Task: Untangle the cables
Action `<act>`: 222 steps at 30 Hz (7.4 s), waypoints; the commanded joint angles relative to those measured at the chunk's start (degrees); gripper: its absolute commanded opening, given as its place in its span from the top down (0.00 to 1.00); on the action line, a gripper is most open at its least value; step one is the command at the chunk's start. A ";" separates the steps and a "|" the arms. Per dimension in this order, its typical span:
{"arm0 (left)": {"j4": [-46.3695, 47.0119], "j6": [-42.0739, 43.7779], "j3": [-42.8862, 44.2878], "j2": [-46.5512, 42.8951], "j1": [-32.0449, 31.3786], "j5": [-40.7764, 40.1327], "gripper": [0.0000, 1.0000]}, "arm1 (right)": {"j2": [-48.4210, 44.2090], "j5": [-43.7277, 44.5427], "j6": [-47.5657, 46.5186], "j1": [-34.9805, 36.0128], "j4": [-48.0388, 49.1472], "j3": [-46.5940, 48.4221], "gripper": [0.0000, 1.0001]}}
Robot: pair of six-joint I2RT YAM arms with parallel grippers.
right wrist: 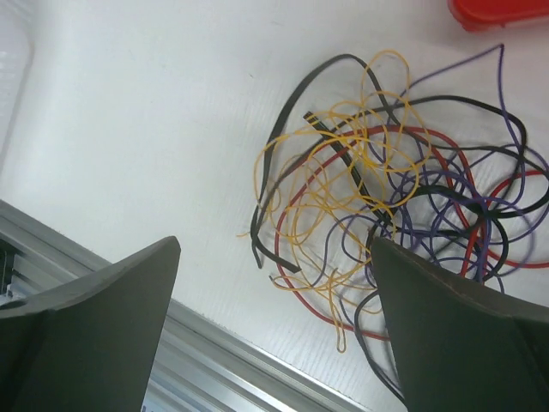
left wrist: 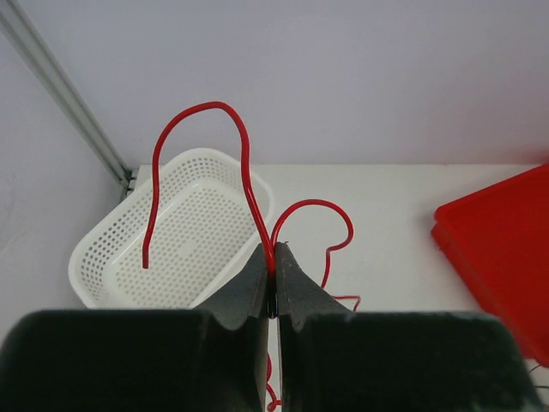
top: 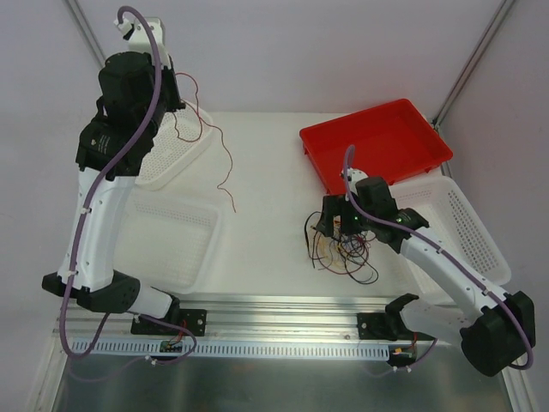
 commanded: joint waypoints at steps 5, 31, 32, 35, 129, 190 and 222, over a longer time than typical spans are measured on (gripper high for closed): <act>5.90 -8.84 12.79 9.90 8.50 6.43 1.00 | -1.79 -4.54 -5.05 0.98 -1.73 4.54 0.03; 31.21 -25.81 16.51 20.63 31.09 14.07 1.00 | 7.26 -13.17 -6.91 0.99 -1.11 7.88 0.03; 31.57 -24.85 15.72 20.72 31.36 12.76 1.00 | 7.70 -13.34 -6.91 1.07 -1.11 7.97 0.03; 33.23 -21.52 12.20 21.60 31.71 10.91 1.00 | 8.05 -13.87 -6.74 0.99 -0.84 7.97 0.03; 27.79 -35.74 -79.65 -17.42 -21.11 19.87 0.06 | 26.77 15.24 9.45 9.15 16.82 -1.08 0.46; 36.14 -31.61 -59.44 25.29 -28.84 9.07 0.99 | 17.02 -1.65 7.50 16.89 28.07 -13.83 0.99; 19.71 -0.15 -35.82 -23.75 -18.39 -19.32 1.00 | 3.39 3.36 12.51 -4.90 15.85 -22.79 0.99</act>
